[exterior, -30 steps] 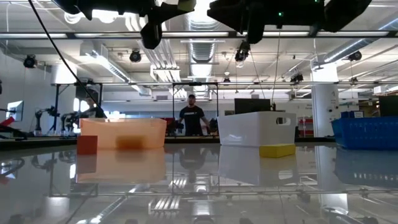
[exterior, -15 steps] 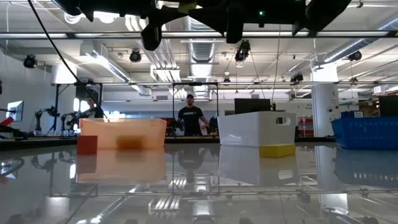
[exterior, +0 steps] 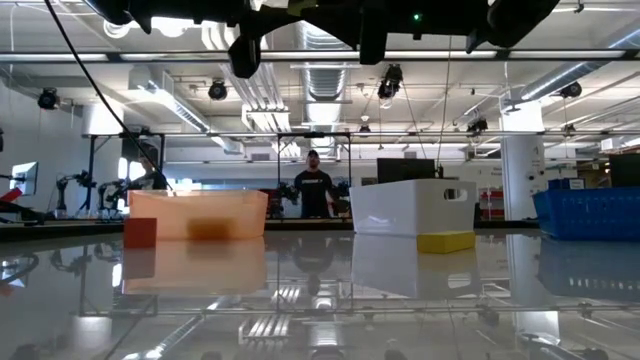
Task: Sort & place blocks by color
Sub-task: Put the green block into the blue bin
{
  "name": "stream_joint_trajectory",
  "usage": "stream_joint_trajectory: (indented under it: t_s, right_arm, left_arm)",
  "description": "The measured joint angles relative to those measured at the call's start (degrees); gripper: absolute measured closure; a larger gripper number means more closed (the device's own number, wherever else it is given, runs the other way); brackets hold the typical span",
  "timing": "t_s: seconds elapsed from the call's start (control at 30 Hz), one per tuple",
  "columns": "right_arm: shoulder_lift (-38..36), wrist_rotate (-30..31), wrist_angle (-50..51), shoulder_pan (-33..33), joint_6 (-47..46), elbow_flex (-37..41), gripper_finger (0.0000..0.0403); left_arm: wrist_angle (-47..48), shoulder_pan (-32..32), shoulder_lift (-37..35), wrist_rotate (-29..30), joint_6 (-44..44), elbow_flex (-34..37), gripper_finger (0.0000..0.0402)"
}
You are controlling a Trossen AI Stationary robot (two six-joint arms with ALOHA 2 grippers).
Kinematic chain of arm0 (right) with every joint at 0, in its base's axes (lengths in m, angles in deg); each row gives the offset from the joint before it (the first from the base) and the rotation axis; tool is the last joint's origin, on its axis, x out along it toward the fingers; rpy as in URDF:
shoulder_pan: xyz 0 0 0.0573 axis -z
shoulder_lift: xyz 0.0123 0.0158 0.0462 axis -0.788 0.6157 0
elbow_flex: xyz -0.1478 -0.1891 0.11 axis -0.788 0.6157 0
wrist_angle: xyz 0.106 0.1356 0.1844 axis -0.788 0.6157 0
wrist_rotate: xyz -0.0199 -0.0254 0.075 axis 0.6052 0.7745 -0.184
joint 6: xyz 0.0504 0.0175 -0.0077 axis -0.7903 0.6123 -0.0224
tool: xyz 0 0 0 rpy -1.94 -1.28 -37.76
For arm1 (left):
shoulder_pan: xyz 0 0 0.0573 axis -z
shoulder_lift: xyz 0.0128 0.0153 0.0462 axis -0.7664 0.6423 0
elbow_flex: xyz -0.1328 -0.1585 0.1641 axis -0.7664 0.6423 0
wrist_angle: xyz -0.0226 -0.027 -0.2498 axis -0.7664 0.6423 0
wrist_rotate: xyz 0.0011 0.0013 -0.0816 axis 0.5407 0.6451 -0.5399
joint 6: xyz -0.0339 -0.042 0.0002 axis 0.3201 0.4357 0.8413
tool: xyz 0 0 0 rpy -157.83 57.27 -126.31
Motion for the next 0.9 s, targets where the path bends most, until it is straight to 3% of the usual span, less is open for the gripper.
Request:
stream_joint_trajectory:
  t_s: [0.4,0.9]
  right_arm:
    - [0.0,-0.4,-1.3,0.0,1.4,-0.1,0.0178]
    - [0.5,-0.4,-1.4,0.3,1.3,-0.9,0.018]
  left_arm:
    - [-0.8,0.0,0.0,0.0,-0.3,0.0,0.0342]
    - [-1.1,0.0,0.0,0.0,-0.3,0.0,0.0342]
